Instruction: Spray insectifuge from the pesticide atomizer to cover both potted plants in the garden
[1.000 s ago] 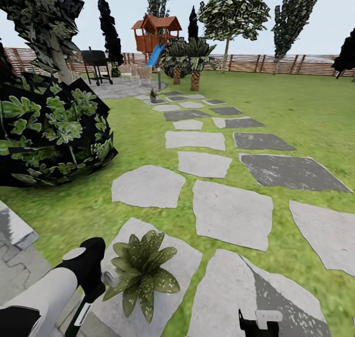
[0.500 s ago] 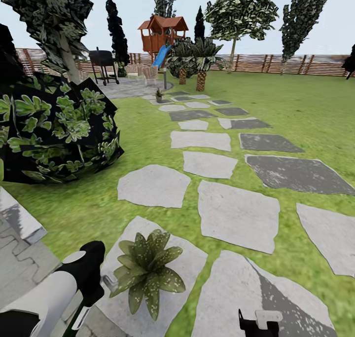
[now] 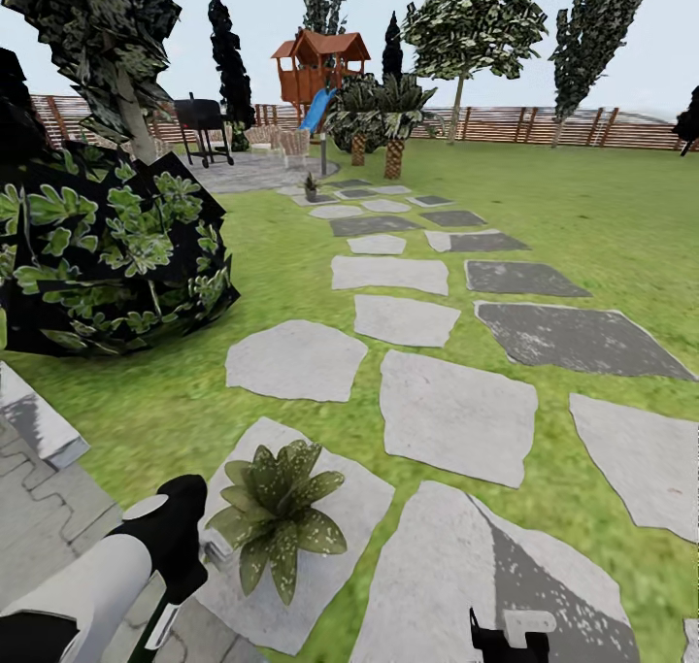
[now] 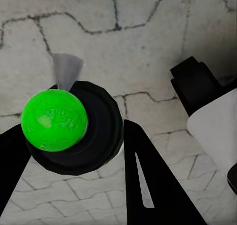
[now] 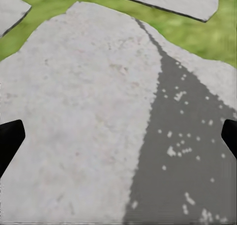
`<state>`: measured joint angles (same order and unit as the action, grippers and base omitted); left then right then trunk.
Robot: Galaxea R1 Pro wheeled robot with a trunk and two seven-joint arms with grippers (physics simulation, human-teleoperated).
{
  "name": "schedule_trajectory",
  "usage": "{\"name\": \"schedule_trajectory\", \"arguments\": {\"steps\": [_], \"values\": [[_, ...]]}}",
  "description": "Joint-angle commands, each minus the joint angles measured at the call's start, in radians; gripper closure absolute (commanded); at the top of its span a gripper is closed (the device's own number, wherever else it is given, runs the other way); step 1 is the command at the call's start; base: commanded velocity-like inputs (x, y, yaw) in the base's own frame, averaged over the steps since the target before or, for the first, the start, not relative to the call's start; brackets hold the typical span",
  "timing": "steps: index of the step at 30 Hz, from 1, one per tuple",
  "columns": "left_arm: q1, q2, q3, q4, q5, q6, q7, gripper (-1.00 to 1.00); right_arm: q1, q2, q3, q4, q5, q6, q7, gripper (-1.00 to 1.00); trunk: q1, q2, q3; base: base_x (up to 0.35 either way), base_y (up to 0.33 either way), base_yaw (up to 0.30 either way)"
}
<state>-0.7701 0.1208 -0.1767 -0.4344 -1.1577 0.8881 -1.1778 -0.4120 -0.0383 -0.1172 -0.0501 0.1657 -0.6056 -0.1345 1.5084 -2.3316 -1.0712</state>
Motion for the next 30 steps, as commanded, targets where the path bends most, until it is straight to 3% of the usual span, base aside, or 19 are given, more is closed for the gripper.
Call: {"name": "schedule_trajectory", "arguments": {"steps": [1,10,15,21,23,30], "values": [[0.000,0.000,-0.004,-0.001,-0.007,0.006,-0.010,1.00,-0.001,0.000,-0.008,0.001,0.011,-0.003,-0.004,-1.00,0.000,0.000,-0.001,-0.207,0.000,0.000],[0.053,-0.007,-0.003,-0.018,-0.005,0.000,0.038,1.00,-0.001,0.000,-0.008,0.001,0.011,-0.003,-0.004,-1.00,0.000,0.000,-0.001,-0.048,0.000,0.000],[0.054,-0.007,0.016,-0.020,0.042,0.000,0.100,1.00,-0.001,0.000,-0.008,0.001,0.012,-0.003,-0.004,-1.00,0.000,0.000,-0.001,0.000,0.000,0.000],[0.055,-0.012,0.113,-0.023,0.069,0.000,0.168,1.00,-0.001,0.000,-0.009,0.001,0.012,-0.003,-0.004,-1.00,0.000,0.000,-0.001,-0.008,0.003,0.000],[0.055,-0.014,0.179,-0.041,0.072,0.000,0.212,1.00,-0.001,0.000,-0.009,0.001,0.012,-0.003,-0.004,-1.00,0.000,0.000,-0.001,-0.205,0.145,-0.009],[0.055,-0.011,0.203,-0.049,0.071,0.000,0.221,1.00,-0.001,0.000,-0.009,0.001,0.012,-0.002,-0.004,-1.00,0.000,0.000,-0.001,-0.218,0.241,-0.222]]}}
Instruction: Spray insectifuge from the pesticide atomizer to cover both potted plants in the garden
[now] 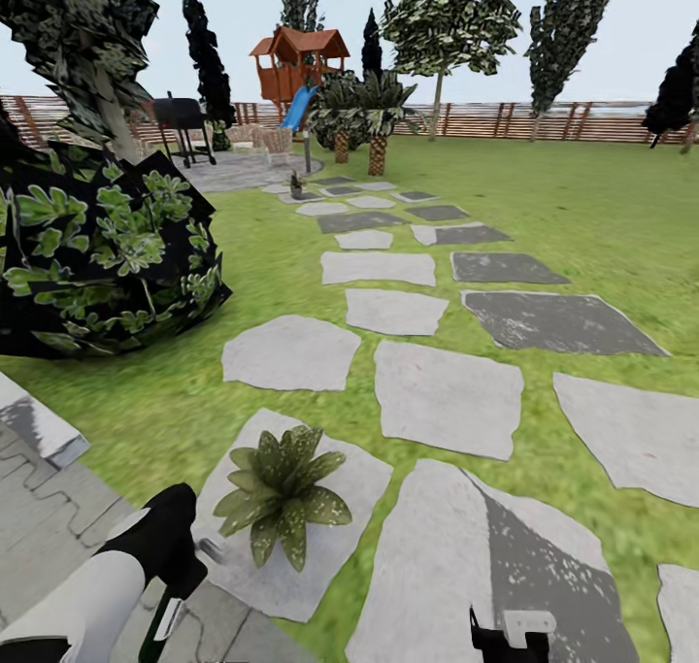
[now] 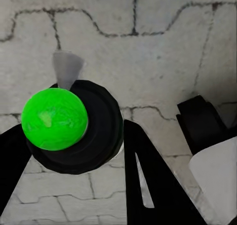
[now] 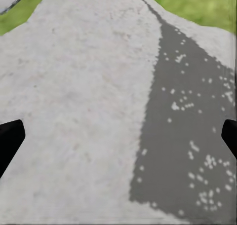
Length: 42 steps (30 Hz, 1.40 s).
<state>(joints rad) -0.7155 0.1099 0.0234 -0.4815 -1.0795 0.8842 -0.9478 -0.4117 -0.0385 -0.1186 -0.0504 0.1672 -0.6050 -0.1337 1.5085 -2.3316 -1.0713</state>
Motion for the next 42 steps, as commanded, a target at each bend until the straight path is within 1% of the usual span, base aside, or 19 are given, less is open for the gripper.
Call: {"name": "schedule_trajectory", "arguments": {"steps": [1,4,6,8,11,14,16,17,18,19,20,22,23,25,27,31,36,39,42], "values": [[-0.003,0.005,0.001,-0.005,-0.007,0.005,-0.012,1.00,-0.001,0.000,-0.007,0.001,0.011,-0.003,-0.004,-1.00,-0.001,0.000,-0.001,-0.158,0.278,-0.296],[-0.013,0.012,-0.003,-0.030,-0.010,0.003,-0.029,1.00,-0.001,0.000,-0.006,0.001,0.011,-0.003,-0.004,-1.00,-0.001,0.000,-0.001,-0.053,0.294,-0.230],[-0.015,0.012,-0.004,-0.034,-0.016,0.001,-0.056,1.00,-0.001,0.000,-0.006,0.001,0.011,-0.003,-0.004,-1.00,-0.001,0.000,-0.001,0.062,0.298,-0.089],[-0.016,0.014,-0.010,-0.037,-0.021,0.000,-0.096,1.00,-0.001,0.000,-0.006,0.001,0.011,-0.003,-0.004,-1.00,-0.001,0.000,-0.001,0.182,0.286,-0.017],[-0.016,0.017,-0.011,-0.038,-0.021,-0.002,-0.107,1.00,-0.001,0.000,-0.006,0.001,0.011,-0.003,-0.004,-1.00,-0.001,0.000,-0.001,0.149,0.185,-0.051],[-0.017,0.015,-0.015,-0.038,-0.021,-0.004,-0.109,1.00,-0.001,0.000,-0.007,0.001,0.011,-0.003,-0.004,-1.00,-0.001,0.000,-0.001,0.015,0.018,-0.267],[-0.017,0.015,-0.036,-0.039,-0.021,-0.011,-0.112,1.00,-0.001,0.000,-0.007,0.001,0.011,-0.003,-0.004,-1.00,-0.001,0.000,-0.001,0.002,0.002,-0.296],[-0.017,0.016,-0.060,-0.039,-0.022,-0.013,-0.131,1.00,-0.001,0.000,-0.007,0.001,0.011,-0.003,-0.004,-1.00,-0.001,0.000,-0.001,0.000,0.000,-0.299],[-0.017,0.017,-0.076,-0.039,-0.029,-0.014,-0.154,1.00,-0.001,0.000,-0.007,0.001,0.011,-0.003,-0.004,-1.00,-0.001,0.000,-0.001,0.000,0.000,-0.298],[-0.018,0.020,-0.087,-0.039,-0.044,-0.014,-0.168,1.00,-0.001,0.000,-0.007,0.001,0.011,-0.003,-0.004,-1.00,-0.001,0.000,-0.001,0.000,0.000,-0.207],[-0.024,0.030,-0.094,-0.038,-0.073,-0.014,-0.186,1.00,-0.001,0.000,-0.007,0.001,0.011,-0.004,-0.004,-1.00,-0.001,0.000,-0.001,0.000,0.000,-0.085],[-0.028,0.041,-0.100,-0.029,-0.112,-0.014,-0.229,1.00,-0.001,0.000,-0.006,0.001,0.012,-0.004,-0.003,-1.00,-0.001,0.000,-0.001,0.000,0.000,-0.029],[-0.028,0.047,-0.100,-0.027,-0.133,-0.014,-0.241,1.00,-0.001,0.000,-0.006,0.001,0.012,-0.004,-0.003,-1.00,-0.001,0.000,-0.001,0.000,0.000,-0.004],[-0.029,0.049,-0.100,-0.031,-0.143,-0.014,-0.246,1.00,-0.001,0.000,-0.006,0.001,0.012,-0.004,-0.003,-1.00,-0.001,0.000,-0.001,0.000,0.000,-0.001],[-0.028,0.048,-0.100,-0.033,-0.145,-0.014,-0.247,1.00,-0.001,0.000,-0.006,0.001,0.012,-0.004,-0.003,-1.00,-0.001,0.000,-0.001,0.017,0.036,0.000],[-0.022,0.048,-0.100,-0.034,-0.146,-0.014,-0.247,1.00,-0.001,0.000,-0.006,0.001,0.011,-0.004,-0.004,-1.00,-0.001,0.000,-0.001,0.060,0.252,-0.021],[-0.021,0.045,-0.099,-0.035,-0.142,-0.014,-0.247,1.00,-0.001,0.000,-0.006,0.001,0.011,-0.003,-0.004,-1.00,-0.001,0.000,-0.001,0.080,0.286,-0.267],[-0.021,0.039,-0.099,-0.036,-0.141,-0.014,-0.247,1.00,-0.001,0.000,-0.006,0.001,0.011,-0.003,-0.004,-1.00,-0.001,0.000,-0.001,0.293,0.086,-0.299],[-0.024,0.036,-0.100,-0.037,-0.140,-0.014,-0.247,1.00,-0.001,0.000,-0.006,0.001,0.011,-0.003,-0.004,-1.00,-0.001,0.000,-0.001,0.082,0.012,-0.300]]}}
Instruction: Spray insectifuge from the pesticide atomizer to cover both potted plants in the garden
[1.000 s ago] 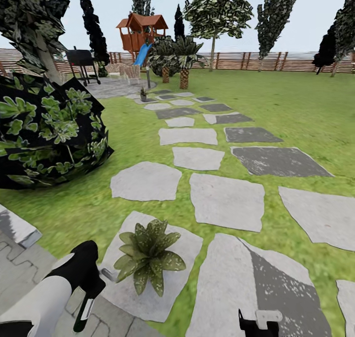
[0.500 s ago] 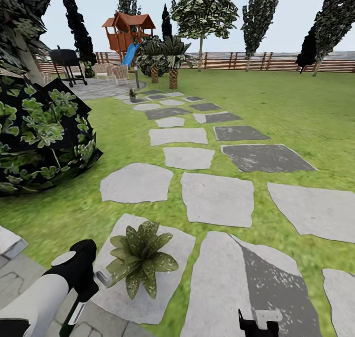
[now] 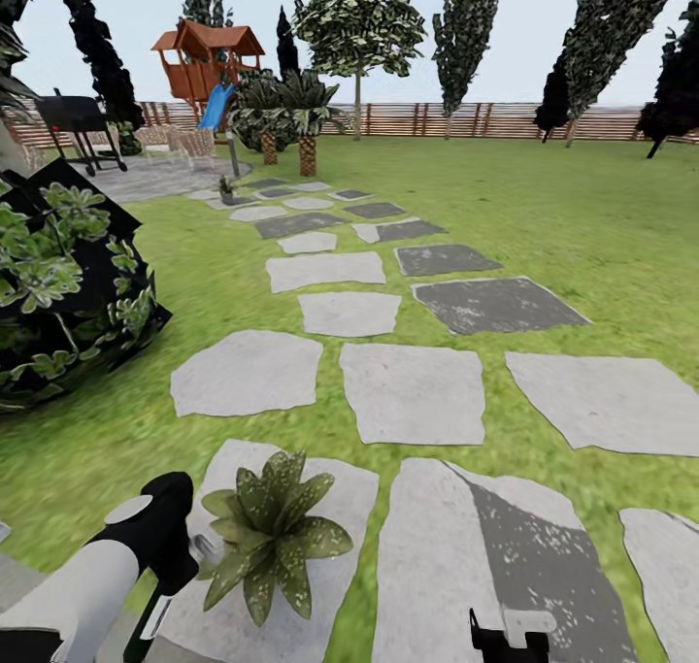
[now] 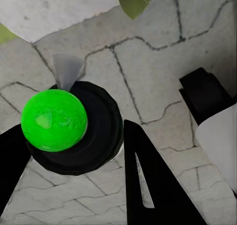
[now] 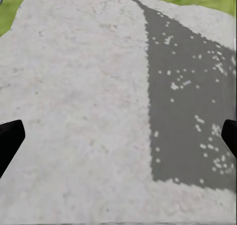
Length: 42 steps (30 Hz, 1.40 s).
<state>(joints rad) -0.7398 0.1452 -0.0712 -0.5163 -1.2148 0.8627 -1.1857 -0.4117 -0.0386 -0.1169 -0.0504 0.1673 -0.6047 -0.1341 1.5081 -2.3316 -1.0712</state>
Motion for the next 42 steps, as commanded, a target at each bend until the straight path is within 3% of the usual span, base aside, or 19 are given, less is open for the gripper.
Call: {"name": "schedule_trajectory", "arguments": {"steps": [1,8,21,32,42], "values": [[-0.004,-0.001,-0.006,-0.002,-0.006,0.007,-0.010,1.00,-0.001,0.000,-0.007,0.001,0.011,-0.003,-0.004,-1.00,0.000,0.000,-0.001,0.009,0.001,-0.295],[-0.005,0.013,-0.037,0.008,-0.006,0.006,-0.011,1.00,-0.001,0.000,-0.007,0.001,0.011,-0.003,-0.004,-1.00,0.000,0.000,-0.001,0.001,0.000,-0.076],[0.005,0.002,-0.035,0.000,-0.005,0.004,-0.011,1.00,-0.001,0.000,-0.007,0.001,0.011,-0.003,-0.004,-1.00,0.000,0.000,-0.001,0.000,0.202,-0.098],[0.007,0.005,-0.037,0.012,-0.004,0.003,-0.001,1.00,-0.001,0.001,-0.007,0.001,0.011,-0.003,-0.004,-1.00,0.000,0.000,-0.001,-0.053,0.035,-0.066],[0.007,0.011,-0.026,0.004,0.003,0.006,0.001,1.00,-0.001,0.000,-0.008,0.001,0.012,-0.004,-0.005,-1.00,0.000,0.000,-0.002,-0.067,0.279,-0.069]]}}
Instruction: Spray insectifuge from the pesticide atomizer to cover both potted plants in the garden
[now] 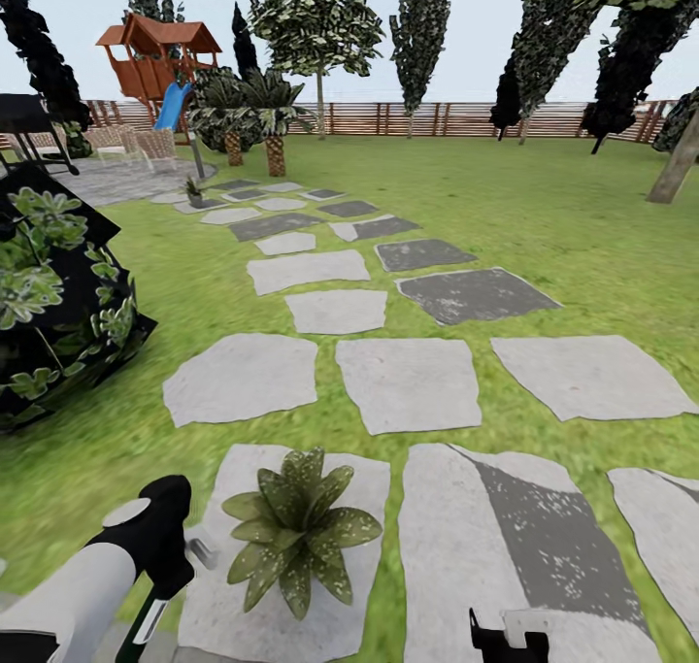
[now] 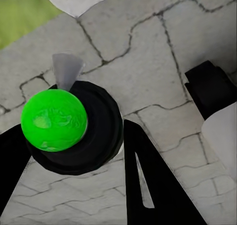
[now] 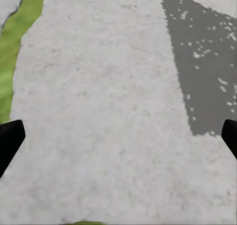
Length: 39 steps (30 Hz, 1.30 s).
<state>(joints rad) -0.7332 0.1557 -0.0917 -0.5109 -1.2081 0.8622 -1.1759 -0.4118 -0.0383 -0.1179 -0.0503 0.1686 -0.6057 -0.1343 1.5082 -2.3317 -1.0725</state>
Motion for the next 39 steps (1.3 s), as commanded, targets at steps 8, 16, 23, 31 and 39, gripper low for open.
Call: {"name": "schedule_trajectory", "arguments": {"steps": [8,16,23,31,39], "values": [[0.000,-0.010,-0.010,0.000,-0.011,0.008,-0.002,1.00,-0.001,0.000,-0.006,0.001,0.009,-0.003,-0.007,-1.00,0.000,0.000,-0.001,0.037,0.119,0.000],[0.001,-0.021,-0.008,0.007,-0.010,0.008,0.006,1.00,-0.001,0.000,-0.006,0.001,0.009,-0.003,-0.007,-1.00,0.000,0.000,-0.001,0.000,0.000,-0.204],[0.026,-0.026,-0.008,0.007,-0.012,0.010,0.091,1.00,-0.001,0.000,-0.006,0.001,0.009,-0.003,-0.006,-1.00,0.000,0.000,-0.001,0.000,0.000,-0.049],[0.026,-0.044,0.000,-0.007,-0.004,0.047,0.106,1.00,-0.001,0.000,-0.006,0.001,0.010,-0.003,-0.007,-1.00,0.000,0.000,-0.001,0.000,0.000,0.000],[0.026,-0.059,-0.013,0.008,-0.008,0.060,0.074,1.00,-0.001,0.000,-0.006,0.001,0.010,-0.002,-0.007,-1.00,0.000,0.000,-0.001,0.000,0.000,0.000]]}}
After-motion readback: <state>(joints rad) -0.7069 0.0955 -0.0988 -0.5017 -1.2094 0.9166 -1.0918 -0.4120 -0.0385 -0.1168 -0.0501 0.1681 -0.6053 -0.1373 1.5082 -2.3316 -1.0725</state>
